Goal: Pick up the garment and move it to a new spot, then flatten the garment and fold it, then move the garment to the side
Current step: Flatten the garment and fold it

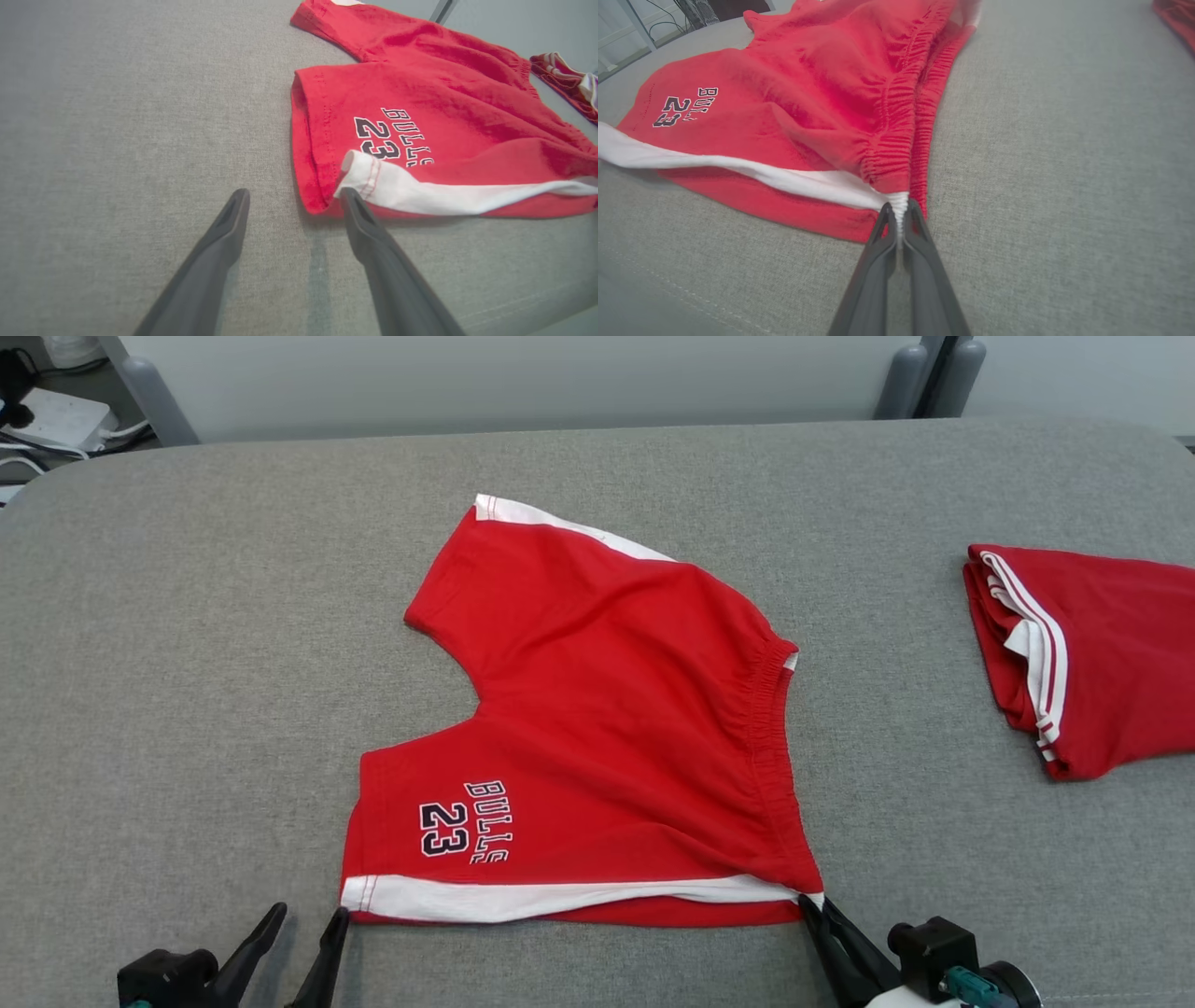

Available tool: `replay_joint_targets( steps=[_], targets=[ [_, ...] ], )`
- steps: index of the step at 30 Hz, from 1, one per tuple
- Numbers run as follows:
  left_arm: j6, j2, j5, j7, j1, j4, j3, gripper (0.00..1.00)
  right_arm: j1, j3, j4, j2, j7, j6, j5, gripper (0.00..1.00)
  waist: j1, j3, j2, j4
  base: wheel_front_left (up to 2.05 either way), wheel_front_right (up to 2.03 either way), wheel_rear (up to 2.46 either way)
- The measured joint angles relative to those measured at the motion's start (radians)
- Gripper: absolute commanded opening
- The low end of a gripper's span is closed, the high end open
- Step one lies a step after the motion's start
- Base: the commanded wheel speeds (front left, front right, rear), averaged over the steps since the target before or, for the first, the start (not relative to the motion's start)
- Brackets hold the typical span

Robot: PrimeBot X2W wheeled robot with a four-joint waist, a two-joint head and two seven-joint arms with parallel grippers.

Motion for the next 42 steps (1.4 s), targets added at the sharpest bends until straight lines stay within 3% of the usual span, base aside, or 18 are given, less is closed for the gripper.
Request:
replay_joint_targets(
  steps=[17,18,21,23,25,26,27,28,42],
  targets=[
    [0.0,0.105,-0.203,0.0,-0.046,-0.093,-0.194,0.97,-0.015,0.014,-0.026,0.0,0.0,0.0,0.0,0.0,0.0,0.034,0.0,-0.024,0.0,0.0,0.0],
    [0.0,0.112,-0.207,0.0,-0.05,-0.095,-0.203,0.94,-0.015,0.015,-0.026,0.0,0.0,0.0,0.0,0.0,0.0,0.035,0.0,-0.025,0.0,0.0,0.0],
    [0.0,0.129,-0.222,0.0,-0.066,-0.098,-0.222,0.52,-0.015,0.016,-0.026,0.0,0.0,0.0,0.0,0.0,0.0,0.038,0.0,-0.028,0.0,0.0,0.0],
    [0.0,0.131,-0.229,0.0,-0.072,-0.097,-0.235,0.36,-0.016,0.017,-0.027,0.0,0.0,0.0,0.0,0.0,0.0,0.04,0.0,-0.03,0.0,0.0,0.0],
    [0.0,0.131,-0.244,0.0,-0.077,-0.097,-0.249,0.41,-0.017,0.017,-0.027,0.0,0.0,0.0,0.0,0.0,0.0,0.042,0.0,-0.032,0.0,0.0,0.0],
    [0.0,0.131,-0.247,0.0,-0.077,-0.097,-0.252,0.58,-0.018,0.016,-0.027,0.0,0.0,0.0,0.0,0.0,0.0,0.043,0.0,-0.032,0.0,0.0,0.0],
    [0.0,0.133,-0.247,0.0,-0.077,-0.097,-0.254,0.96,-0.019,0.016,-0.027,0.0,0.0,0.0,0.0,0.0,0.0,0.043,-0.0001,-0.032,0.0,0.0,0.0],
    [0.0,0.134,-0.247,0.0,-0.077,-0.097,-0.254,1.0,-0.019,0.016,-0.027,0.0,0.0,0.0,0.0,0.0,0.0,0.043,-0.0001,-0.032,0.0,0.0,0.0],
    [0.0,0.138,-0.259,0.0,-0.052,-0.118,-0.275,1.0,-0.02,0.013,-0.025,-0.001,0.0,0.0,0.0,0.0,0.0,0.038,0.0,-0.012,0.0,0.0,0.0]
  ],
)
